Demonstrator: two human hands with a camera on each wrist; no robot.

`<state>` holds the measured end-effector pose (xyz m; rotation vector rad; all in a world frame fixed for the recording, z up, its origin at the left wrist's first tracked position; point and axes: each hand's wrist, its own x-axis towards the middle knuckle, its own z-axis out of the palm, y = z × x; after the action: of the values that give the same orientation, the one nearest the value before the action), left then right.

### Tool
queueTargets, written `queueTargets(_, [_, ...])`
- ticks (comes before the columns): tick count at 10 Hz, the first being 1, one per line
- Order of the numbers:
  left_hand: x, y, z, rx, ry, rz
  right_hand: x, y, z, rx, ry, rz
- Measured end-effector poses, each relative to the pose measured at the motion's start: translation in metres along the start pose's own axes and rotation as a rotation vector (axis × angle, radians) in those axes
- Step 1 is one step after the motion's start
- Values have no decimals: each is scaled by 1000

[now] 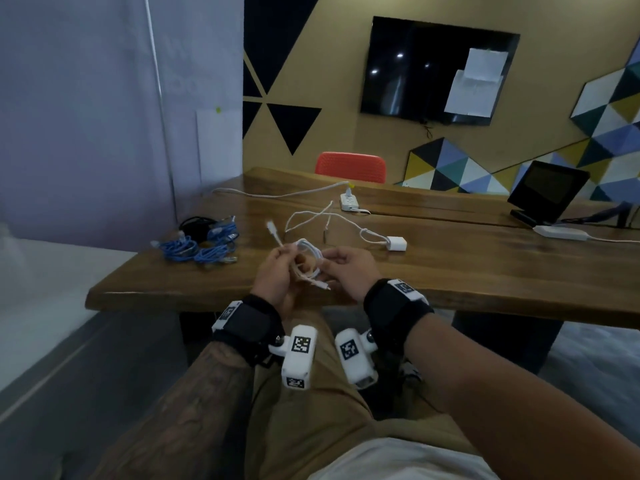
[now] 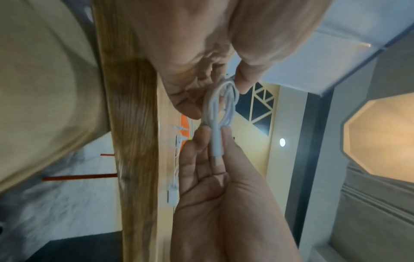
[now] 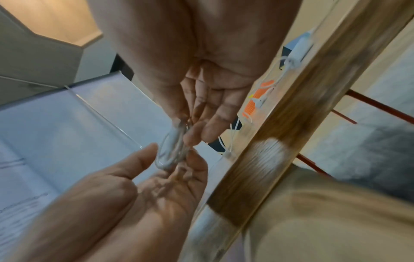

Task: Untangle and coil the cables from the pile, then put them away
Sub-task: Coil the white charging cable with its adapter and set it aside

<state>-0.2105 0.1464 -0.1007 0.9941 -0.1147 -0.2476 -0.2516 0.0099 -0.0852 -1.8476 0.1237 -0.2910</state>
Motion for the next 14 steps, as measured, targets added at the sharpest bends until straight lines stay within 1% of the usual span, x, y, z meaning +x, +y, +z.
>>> queueTargets(1, [7,12,-19,29,92,56,30,0,30,87,18,79])
queueTargets(2, [9,22,-36,84,133,85,51,-4,55,206,27,208])
queueTargets(3, [15,31,-51,112,272,109,68,-3,68,278,67,302])
queueTargets(4, [20,37,-60,171,297,106,84,0,71,154,-36,322])
queueTargets(5, [21,38,-63,173,202,24,97,-3,77,128,-104,333])
queueTargets(6, [20,37,-64,179,136,-23,102,-12,93,89,-141,367])
queueTargets(7, [19,38,-65,166,133,-23,107,-15,99,18,-177,434])
queueTargets(8, [18,39,-65,193,140,-17,110,-18,91,-244,-240,408])
queueTargets(9, [12,40,-65,264,104,-21,109,-21,73,-385,-237,366])
queueTargets(10, [8,39,-61,400,30,-40,116,-18,43,-570,-68,123])
queueTargets(11, [5,32,-50,494,-67,-40,120,-16,2,-692,214,-53])
queueTargets(12, [4,21,-36,581,-177,-40,125,-10,-40,-911,279,15])
queueTargets(13, [5,10,-21,672,-261,-72,127,0,-72,-1222,80,222])
queueTargets(14, [11,3,-8,709,-322,-102,126,12,-84,-1261,-101,318])
